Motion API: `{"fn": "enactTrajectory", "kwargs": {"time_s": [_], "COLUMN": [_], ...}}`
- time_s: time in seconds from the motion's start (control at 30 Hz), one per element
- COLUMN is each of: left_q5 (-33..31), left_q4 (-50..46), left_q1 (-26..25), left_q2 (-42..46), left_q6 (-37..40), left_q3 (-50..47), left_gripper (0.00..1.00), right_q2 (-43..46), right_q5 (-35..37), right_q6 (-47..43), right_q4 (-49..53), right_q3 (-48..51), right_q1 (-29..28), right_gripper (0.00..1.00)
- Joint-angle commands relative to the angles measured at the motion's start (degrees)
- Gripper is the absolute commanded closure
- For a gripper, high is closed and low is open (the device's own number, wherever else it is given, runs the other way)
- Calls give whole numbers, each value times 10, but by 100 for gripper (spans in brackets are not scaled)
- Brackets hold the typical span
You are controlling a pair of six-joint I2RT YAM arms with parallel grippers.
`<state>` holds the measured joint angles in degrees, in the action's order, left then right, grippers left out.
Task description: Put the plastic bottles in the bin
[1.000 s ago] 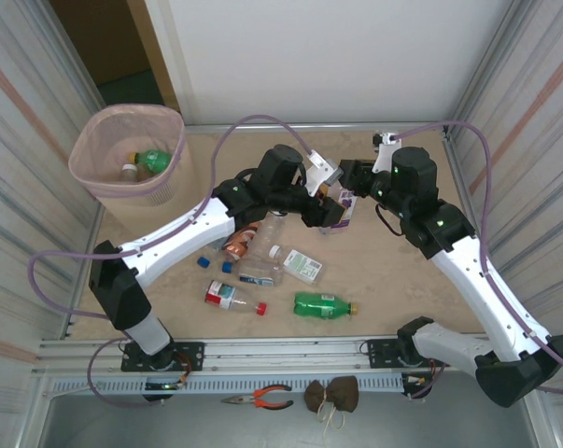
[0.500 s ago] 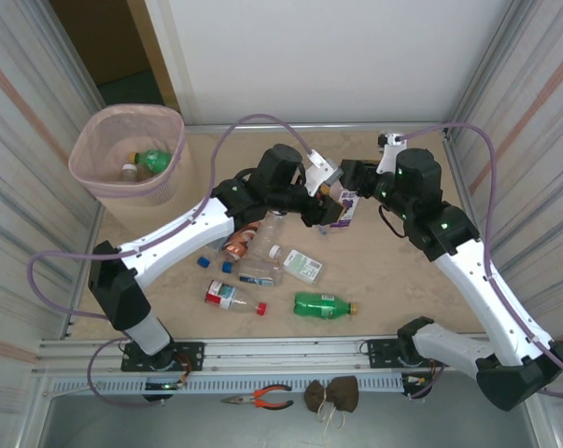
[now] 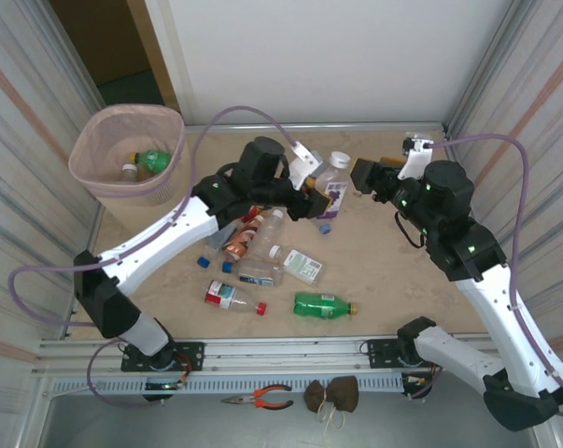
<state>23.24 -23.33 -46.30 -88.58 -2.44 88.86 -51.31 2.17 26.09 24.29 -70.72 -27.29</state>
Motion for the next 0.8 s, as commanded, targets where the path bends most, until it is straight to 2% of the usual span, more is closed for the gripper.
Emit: {"fn": "enactTrajectory", "kwargs": {"time_s": [0.0, 0.23, 0.4, 0.6, 0.77], "left_q5": [-9, -23, -14, 18, 90], "left_q4": [-21, -84, -115, -103, -55], "left_q1": [30, 122, 231, 388, 517], "left_q2": [56, 119, 163, 197, 188], "left_q6": [19, 39, 20, -68, -168], "left_q3": [1, 16, 23, 14, -7], "left_gripper": [60, 60, 60, 58, 55], "right_q2": [15, 23, 14, 5, 2], "right_q5": [24, 32, 25, 14, 11], "right_q6": [-19, -25, -24, -16, -13], "right_q4": [15, 23, 22, 17, 17], "right_q3": [-19, -19, -16, -13, -15], "right_q1": [1, 5, 8, 9, 9], "right_gripper": [30, 29, 29, 29, 29]}}
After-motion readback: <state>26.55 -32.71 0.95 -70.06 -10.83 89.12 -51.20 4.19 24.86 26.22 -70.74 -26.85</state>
